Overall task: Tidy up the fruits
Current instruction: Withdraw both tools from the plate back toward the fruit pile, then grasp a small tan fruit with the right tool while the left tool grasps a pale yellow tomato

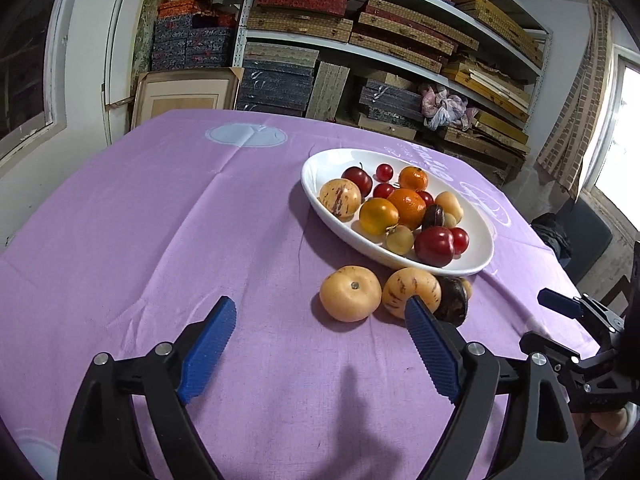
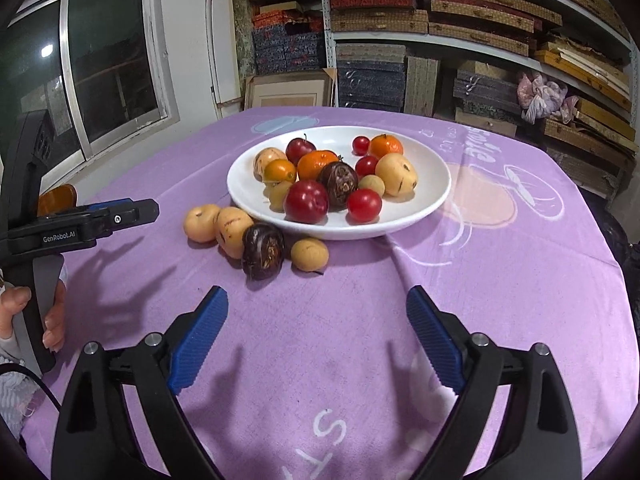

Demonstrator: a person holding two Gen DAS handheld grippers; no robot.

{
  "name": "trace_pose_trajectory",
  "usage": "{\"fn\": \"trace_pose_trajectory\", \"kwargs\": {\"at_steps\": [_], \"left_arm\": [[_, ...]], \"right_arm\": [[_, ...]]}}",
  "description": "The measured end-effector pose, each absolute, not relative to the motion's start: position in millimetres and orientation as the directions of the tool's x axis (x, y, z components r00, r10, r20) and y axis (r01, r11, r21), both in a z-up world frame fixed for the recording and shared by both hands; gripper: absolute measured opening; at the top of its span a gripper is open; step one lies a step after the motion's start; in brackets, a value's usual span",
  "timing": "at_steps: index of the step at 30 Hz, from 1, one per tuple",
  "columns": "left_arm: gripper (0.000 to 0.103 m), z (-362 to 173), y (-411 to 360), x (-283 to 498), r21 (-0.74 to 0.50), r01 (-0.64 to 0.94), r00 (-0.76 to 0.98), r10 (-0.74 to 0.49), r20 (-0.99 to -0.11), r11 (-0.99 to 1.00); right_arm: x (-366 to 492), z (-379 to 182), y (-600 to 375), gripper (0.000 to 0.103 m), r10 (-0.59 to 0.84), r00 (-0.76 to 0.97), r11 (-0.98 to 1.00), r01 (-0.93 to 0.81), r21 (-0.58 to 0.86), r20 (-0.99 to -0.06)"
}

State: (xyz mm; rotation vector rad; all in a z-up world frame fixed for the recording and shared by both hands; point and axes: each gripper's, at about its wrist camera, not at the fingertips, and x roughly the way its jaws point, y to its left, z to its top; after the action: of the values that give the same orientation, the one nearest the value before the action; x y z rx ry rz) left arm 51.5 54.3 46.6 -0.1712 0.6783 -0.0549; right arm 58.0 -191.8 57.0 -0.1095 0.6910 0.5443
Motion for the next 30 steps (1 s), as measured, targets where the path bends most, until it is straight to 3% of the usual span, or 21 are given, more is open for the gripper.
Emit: {"fn": "trace_pose_trajectory", "kwargs": {"at_steps": [6,8,10,12,30], "left_arm": [[0.087,32.8,59.3,62.8,-0.149,-0.032,0.745,-0.076,-0.663,0.988],[0.088,31.5,62.7,63.2,-0.17,-0.039,0.743,-0.086,-0.664,0.985],[0.092,30.1,64.7,63.9,-0.184,-0.045,0.739,-0.091,-0.668,0.982],[0.093,28.7,66.2,64.8,-0.196,-0.047,0.735,-0.099,-0.671,0.979],[0.096,24.5,65.6,70.3,-0.219,-0.04,0.711,-0.127,-0.692,0.975]], "right_arm": [[57.8,52.5,-188.9,0.088,0.439,0.634,0.854,-0.515,0.075,-0.637],[61.0,52.2,-189.0,0.079,0.438,0.628,0.855,-0.512,0.083,-0.643],[67.6,50.4,-187.6,0.055,0.436,0.609,0.855,-0.509,0.095,-0.663],[76.5,46.7,-184.2,0.047,0.441,0.576,0.851,-0.512,0.117,-0.688],[130.0,37.7,-154.1,0.047,0.427,0.539,0.861,-0.487,0.145,-0.726]]}}
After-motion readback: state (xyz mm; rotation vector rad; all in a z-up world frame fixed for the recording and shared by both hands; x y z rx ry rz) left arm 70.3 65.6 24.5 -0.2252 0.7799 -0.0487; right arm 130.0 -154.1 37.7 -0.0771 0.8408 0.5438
